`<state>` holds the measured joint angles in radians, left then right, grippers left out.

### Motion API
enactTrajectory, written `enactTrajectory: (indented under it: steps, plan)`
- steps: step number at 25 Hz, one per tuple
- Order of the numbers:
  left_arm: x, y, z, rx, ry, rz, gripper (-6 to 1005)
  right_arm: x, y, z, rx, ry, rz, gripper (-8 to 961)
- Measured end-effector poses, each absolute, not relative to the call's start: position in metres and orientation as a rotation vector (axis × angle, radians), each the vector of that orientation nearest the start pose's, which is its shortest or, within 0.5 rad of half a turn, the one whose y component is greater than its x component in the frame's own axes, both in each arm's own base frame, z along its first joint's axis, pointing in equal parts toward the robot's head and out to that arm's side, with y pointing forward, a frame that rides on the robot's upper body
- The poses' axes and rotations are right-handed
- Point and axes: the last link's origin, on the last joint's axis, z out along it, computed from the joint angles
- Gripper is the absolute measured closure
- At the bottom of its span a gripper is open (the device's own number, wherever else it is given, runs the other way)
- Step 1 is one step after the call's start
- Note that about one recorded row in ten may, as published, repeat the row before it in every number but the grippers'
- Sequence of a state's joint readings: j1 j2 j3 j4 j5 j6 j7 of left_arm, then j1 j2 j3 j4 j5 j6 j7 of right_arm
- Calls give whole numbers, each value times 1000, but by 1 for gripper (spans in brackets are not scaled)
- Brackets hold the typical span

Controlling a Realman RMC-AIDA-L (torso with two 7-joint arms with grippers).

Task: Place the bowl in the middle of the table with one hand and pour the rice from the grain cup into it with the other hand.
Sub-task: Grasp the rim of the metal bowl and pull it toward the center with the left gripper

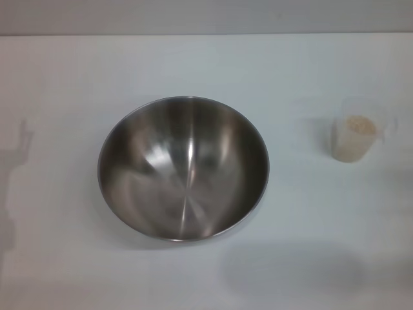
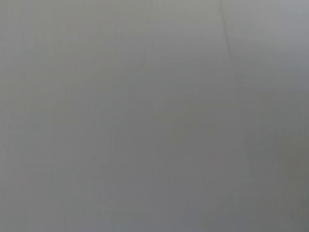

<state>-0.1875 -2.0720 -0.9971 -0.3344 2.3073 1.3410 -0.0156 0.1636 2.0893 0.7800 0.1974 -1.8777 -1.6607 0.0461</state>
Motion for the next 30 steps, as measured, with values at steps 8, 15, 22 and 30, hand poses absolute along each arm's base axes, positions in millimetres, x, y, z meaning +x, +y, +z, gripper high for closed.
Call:
enactTrajectory:
  steps: [8,15,22,30]
  plan:
    - [-339,276,8,-1383,-459,-743,183,368,222,55,-1036,371,726,128]
    - [-312,305,8,-1493,-390,-724,182,367,224,55,-1040,366,729,128]
    - [-268,344,31,-1685,-496,-545,181,367,226,55,-1042,368,731,127]
    - [-207,348,70,-1895,-685,-341,180,364,230,53,-1058,368,739,126]
